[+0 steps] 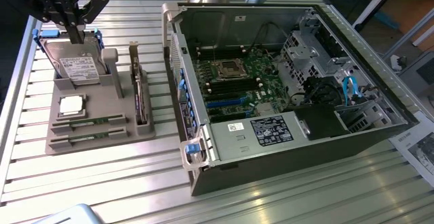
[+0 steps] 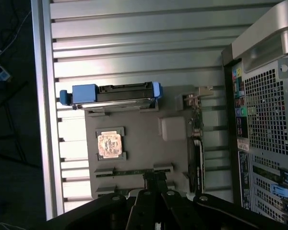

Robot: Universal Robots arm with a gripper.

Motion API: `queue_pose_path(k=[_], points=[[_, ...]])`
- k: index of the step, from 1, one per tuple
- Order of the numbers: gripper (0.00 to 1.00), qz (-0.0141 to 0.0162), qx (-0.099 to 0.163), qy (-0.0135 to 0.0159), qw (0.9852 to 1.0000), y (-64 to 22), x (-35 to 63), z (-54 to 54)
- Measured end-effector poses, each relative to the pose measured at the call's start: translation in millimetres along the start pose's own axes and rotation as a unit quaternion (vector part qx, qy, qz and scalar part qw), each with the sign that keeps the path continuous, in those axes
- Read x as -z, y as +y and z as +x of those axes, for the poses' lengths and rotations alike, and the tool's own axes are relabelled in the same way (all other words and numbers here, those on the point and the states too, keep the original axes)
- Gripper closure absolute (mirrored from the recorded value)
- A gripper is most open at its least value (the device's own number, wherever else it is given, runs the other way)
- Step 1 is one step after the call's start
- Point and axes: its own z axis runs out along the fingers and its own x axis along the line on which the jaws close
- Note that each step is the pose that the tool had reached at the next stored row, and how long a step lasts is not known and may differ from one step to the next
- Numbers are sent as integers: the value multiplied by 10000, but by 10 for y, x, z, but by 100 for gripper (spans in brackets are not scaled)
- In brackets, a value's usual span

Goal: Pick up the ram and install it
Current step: 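Reach for the ram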

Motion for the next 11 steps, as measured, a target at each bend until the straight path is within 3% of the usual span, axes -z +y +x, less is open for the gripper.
queue_pose_path(k=[11], points=[[90, 0, 0, 0, 10000, -5, 0, -1]])
